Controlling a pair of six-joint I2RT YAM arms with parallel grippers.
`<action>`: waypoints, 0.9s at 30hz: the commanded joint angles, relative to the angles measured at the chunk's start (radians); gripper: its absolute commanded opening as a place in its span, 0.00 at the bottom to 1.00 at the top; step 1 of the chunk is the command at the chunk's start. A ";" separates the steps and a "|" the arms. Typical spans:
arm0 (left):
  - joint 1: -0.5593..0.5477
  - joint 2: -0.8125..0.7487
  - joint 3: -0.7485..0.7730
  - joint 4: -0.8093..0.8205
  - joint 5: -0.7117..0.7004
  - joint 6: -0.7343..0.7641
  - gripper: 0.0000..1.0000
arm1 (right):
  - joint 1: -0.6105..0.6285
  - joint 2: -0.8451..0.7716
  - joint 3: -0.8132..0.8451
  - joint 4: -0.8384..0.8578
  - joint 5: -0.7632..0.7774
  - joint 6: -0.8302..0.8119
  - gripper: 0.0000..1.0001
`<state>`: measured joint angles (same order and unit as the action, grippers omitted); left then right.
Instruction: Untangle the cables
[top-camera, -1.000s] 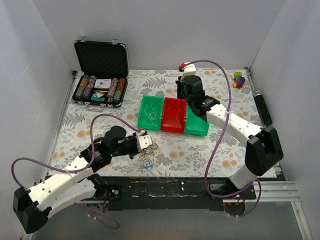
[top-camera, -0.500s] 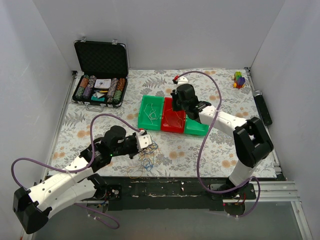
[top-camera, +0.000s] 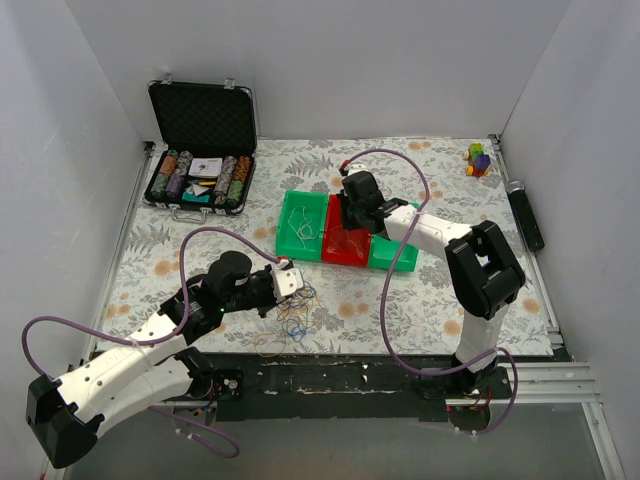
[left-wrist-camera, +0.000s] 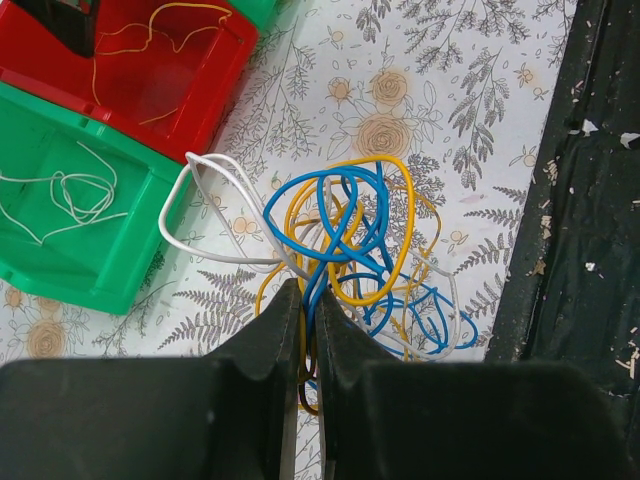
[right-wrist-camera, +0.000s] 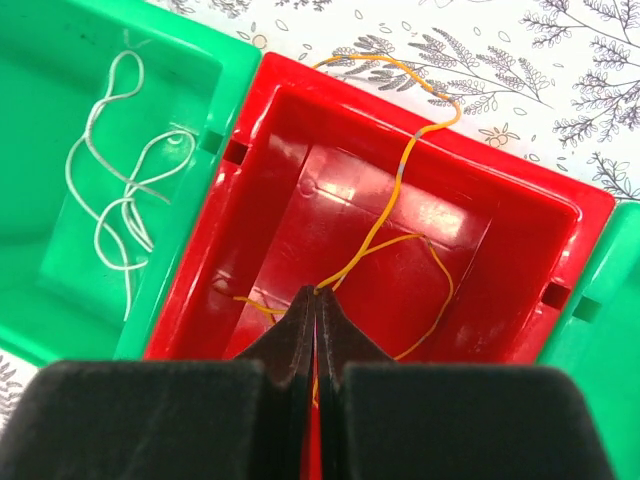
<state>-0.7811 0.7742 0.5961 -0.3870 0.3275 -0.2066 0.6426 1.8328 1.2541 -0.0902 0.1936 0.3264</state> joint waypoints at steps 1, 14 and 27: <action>0.005 -0.015 -0.007 0.023 0.019 -0.005 0.00 | -0.001 0.046 0.090 -0.060 0.041 0.002 0.01; 0.011 -0.012 -0.010 0.023 0.018 -0.007 0.00 | -0.001 0.207 0.219 -0.098 -0.019 -0.018 0.01; 0.011 -0.006 -0.002 0.022 0.018 -0.002 0.00 | -0.012 0.126 0.263 -0.118 -0.043 -0.059 0.25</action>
<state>-0.7742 0.7753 0.5953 -0.3809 0.3302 -0.2096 0.6411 2.0426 1.4464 -0.1875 0.1715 0.2852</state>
